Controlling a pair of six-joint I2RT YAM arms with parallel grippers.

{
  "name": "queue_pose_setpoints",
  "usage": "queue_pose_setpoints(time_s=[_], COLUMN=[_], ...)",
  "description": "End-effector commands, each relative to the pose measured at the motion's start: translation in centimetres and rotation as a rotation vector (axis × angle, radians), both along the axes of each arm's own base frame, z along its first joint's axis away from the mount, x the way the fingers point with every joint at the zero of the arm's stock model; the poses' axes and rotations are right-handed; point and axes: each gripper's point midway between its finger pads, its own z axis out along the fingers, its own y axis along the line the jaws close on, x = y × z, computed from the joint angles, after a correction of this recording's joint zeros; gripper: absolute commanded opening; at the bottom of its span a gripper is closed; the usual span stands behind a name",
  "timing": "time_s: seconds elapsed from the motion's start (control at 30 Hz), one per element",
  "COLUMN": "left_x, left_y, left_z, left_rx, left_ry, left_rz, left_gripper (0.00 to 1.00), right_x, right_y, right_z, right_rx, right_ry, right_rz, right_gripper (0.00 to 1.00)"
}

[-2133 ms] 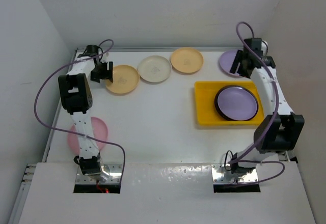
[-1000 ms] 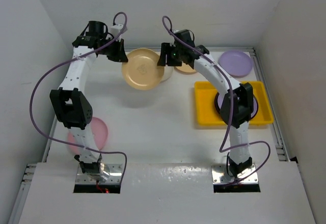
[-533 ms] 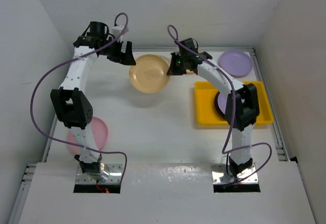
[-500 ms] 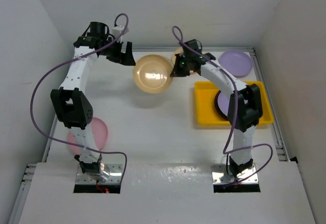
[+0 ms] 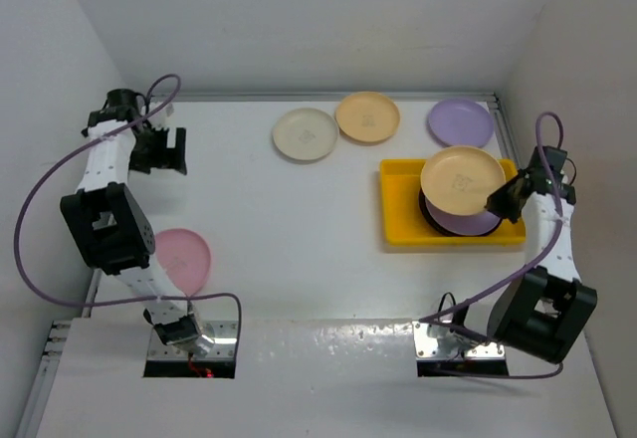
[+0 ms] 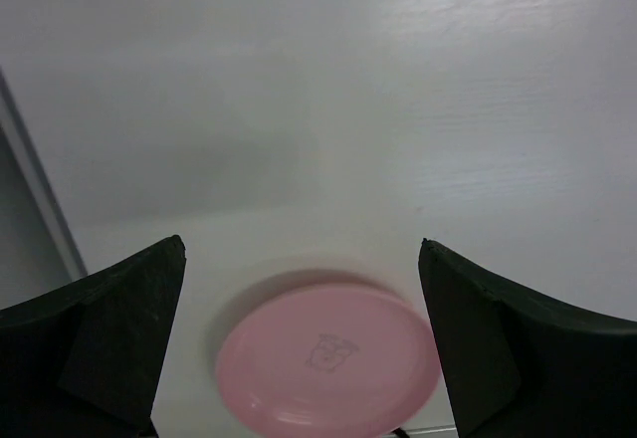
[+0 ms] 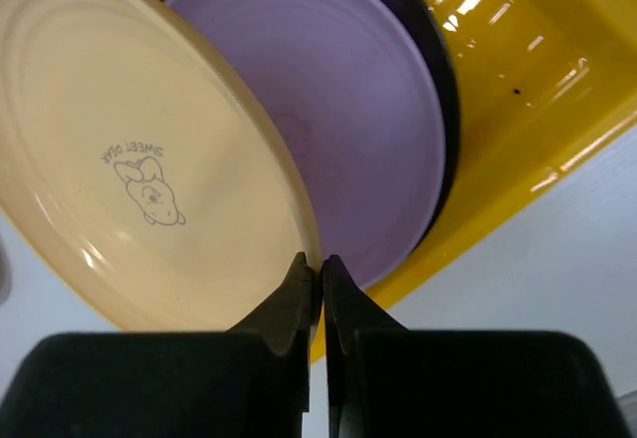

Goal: Place the plates into the plastic bin on the countertop

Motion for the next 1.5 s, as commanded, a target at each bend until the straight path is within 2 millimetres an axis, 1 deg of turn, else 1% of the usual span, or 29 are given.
queue_pose_setpoints(time_s=[0.0,0.03,0.07,0.13,0.2,0.3,0.33,0.37,0.43,0.47,0.5,0.57,0.7,0.77,0.83,0.9,1.0,1.03,1.07,1.1,1.13,1.17,1.2,1.27,1.3,1.33,1.4,1.43,1.47], left_x=[-3.3,-4.5,-5.4,-7.3,-8.6,-11.4,-11.8,-13.2,-14.2,-14.6,-15.0,-16.1,-17.8,-18.6,-19.3,-20.1,-21.3,-21.1,-20.4,-18.8,-18.8,-18.0,-15.1,-11.3,-9.7,-8.6,-5.9,-5.3,-4.8], left_y=[2.6,3.2,3.3,4.5,5.5,6.7,7.0,7.4,7.7,7.8,8.1,8.5,8.2,7.7,7.5,7.8,7.6,7.4,7.0,6.2,6.2,5.1,3.9,1.8,-0.2,-1.4,-4.9,-6.1,-7.3], left_z=[1.3,0.2,0.4,-0.9,-1.3,-3.6,-4.2,-5.3,-6.6,-7.0,-7.3,-8.5,-11.0,-12.3,-13.5,-14.5,-16.0,-16.0,-16.1,-15.1,-15.0,-14.0,-11.6,-7.3,-5.0,-3.5,0.5,1.4,2.4], left_rx=[0.069,0.067,0.074,0.088,0.099,0.086,0.087,0.081,0.074,0.073,0.07,0.075,0.044,0.018,-0.003,-0.004,-0.023,-0.032,-0.064,-0.124,-0.124,-0.169,-0.206,-0.291,-0.293,-0.302,-0.324,-0.33,-0.347], left_ry=[-0.012,0.014,0.009,0.043,0.05,0.109,0.12,0.16,0.179,0.191,0.195,0.217,0.28,0.306,0.341,0.376,0.43,0.421,0.399,0.327,0.326,0.297,0.177,0.014,-0.051,-0.089,-0.172,-0.184,-0.189], left_rz=[0.017,0.027,0.027,0.045,0.054,0.087,0.083,0.102,0.111,0.107,0.121,0.122,0.103,0.092,0.087,0.101,0.092,0.08,0.073,0.047,0.047,0.02,-0.034,-0.07,-0.132,-0.163,-0.242,-0.26,-0.264], left_gripper=[1.0,1.0,1.0,1.0,1.0,1.0,1.0,1.0,1.0,1.0,1.0,1.0,1.0,0.95,0.85,0.7,0.4,0.13,0.0,0.0,0.0,0.0,0.0,0.0,0.0,0.0,0.0,0.0,0.0], right_x=[0.1,0.5,0.7,0.9,0.9,0.9,0.7,0.7,0.1,0.1,-0.2,-0.3,-0.4,0.3,1.2,1.4,2.2,2.9,3.1,4.0,4.2,4.6,5.2,5.9,6.3,5.6,6.5,6.5,7.1], right_y=[-0.6,-1.0,-1.4,-2.2,-3.0,-3.2,-3.3,-3.5,-4.0,-4.3,-4.7,-5.1,-5.5,-4.7,-3.9,-3.5,-1.9,-0.4,0.4,3.3,4.6,7.5,9.5,16.4,18.6,23.4,27.6,30.5,33.5], right_z=[-0.5,-0.2,-1.0,-0.9,-1.9,-2.8,-3.2,-3.3,-4.0,-4.1,-4.1,-4.0,-2.3,-0.9,0.9,2.1,5.2,5.9,6.3,7.1,7.2,7.3,7.6,7.4,7.1,6.1,8.3,6.2,8.8], right_rx=[0.02,0.012,0.018,-0.007,-0.005,0.006,0.005,-0.003,-0.029,-0.037,-0.054,-0.076,-0.182,-0.224,-0.278,-0.318,-0.37,-0.38,-0.384,-0.385,-0.377,-0.375,-0.351,-0.289,-0.25,-0.213,-0.182,-0.168,-0.158], right_ry=[0.0,-0.009,0.017,0.029,0.054,0.089,0.108,0.108,0.152,0.162,0.174,0.185,0.201,0.186,0.144,0.131,0.051,0.022,0.003,-0.053,-0.068,-0.094,-0.134,-0.193,-0.192,-0.179,-0.24,-0.189,-0.265], right_rz=[0.013,0.014,0.007,-0.011,-0.028,-0.023,-0.018,-0.018,-0.024,-0.028,-0.043,-0.049,-0.031,0.02,0.063,0.092,0.131,0.18,0.202,0.297,0.338,0.441,0.497,0.695,0.756,0.888,0.965,1.032,1.067], right_gripper=[0.0,0.0,0.0,0.0,0.0,0.02,0.07,0.26,0.43,0.6,0.67,0.75,0.77,0.77,0.77,0.77,0.77,0.77,0.77,0.77,0.75,0.75,0.74,0.74,0.74,0.74,0.79,0.83,0.85])
